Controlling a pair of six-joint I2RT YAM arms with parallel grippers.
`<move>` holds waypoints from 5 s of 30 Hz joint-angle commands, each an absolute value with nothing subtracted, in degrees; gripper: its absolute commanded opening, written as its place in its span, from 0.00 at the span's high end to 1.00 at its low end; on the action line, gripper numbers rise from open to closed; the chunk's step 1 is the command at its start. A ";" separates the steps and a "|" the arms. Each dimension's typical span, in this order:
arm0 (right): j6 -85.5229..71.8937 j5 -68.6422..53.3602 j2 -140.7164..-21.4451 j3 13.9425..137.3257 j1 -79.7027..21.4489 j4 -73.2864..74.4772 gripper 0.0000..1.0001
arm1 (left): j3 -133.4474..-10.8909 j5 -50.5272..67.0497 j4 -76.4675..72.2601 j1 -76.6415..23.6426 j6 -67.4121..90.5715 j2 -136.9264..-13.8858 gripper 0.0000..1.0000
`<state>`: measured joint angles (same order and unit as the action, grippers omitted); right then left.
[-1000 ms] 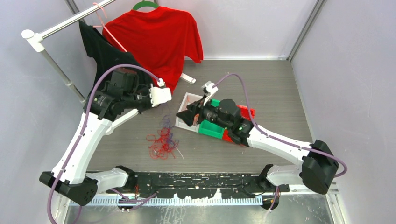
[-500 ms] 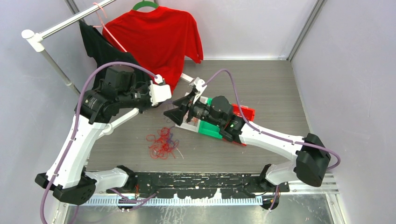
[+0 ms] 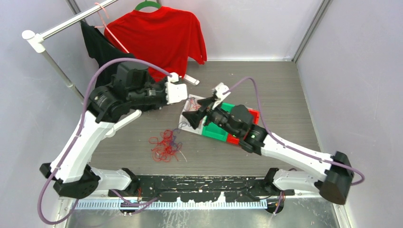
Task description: Untangle the cables
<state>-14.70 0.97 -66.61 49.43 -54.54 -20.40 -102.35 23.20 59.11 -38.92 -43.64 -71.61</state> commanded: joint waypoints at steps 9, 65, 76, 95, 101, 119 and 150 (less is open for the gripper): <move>-17.48 47.08 -43.74 37.08 -46.68 -10.67 0.02 | -109.51 13.57 36.35 -47.44 -42.73 -84.84 1.00; -32.44 64.95 -38.37 41.00 -17.55 9.29 0.06 | -100.84 13.29 10.61 -56.91 -24.60 -109.84 1.00; -34.43 63.05 -38.79 40.29 -17.01 10.19 0.06 | -99.25 6.93 12.73 -56.93 -41.05 -116.21 1.00; -33.83 61.11 -38.76 39.69 -15.15 10.25 0.06 | -102.76 10.55 18.89 -59.93 -47.80 -126.26 1.00; -33.39 60.02 -37.33 39.79 -14.46 10.54 0.06 | -104.04 10.22 21.06 -59.95 -47.93 -126.33 0.86; -31.41 47.46 -41.98 44.68 -13.62 11.38 0.01 | -114.76 27.55 55.18 -51.05 -45.35 -109.14 0.05; -35.44 31.69 -50.84 45.70 -21.51 7.80 0.16 | -66.00 24.93 42.70 -23.72 -27.63 -88.44 0.42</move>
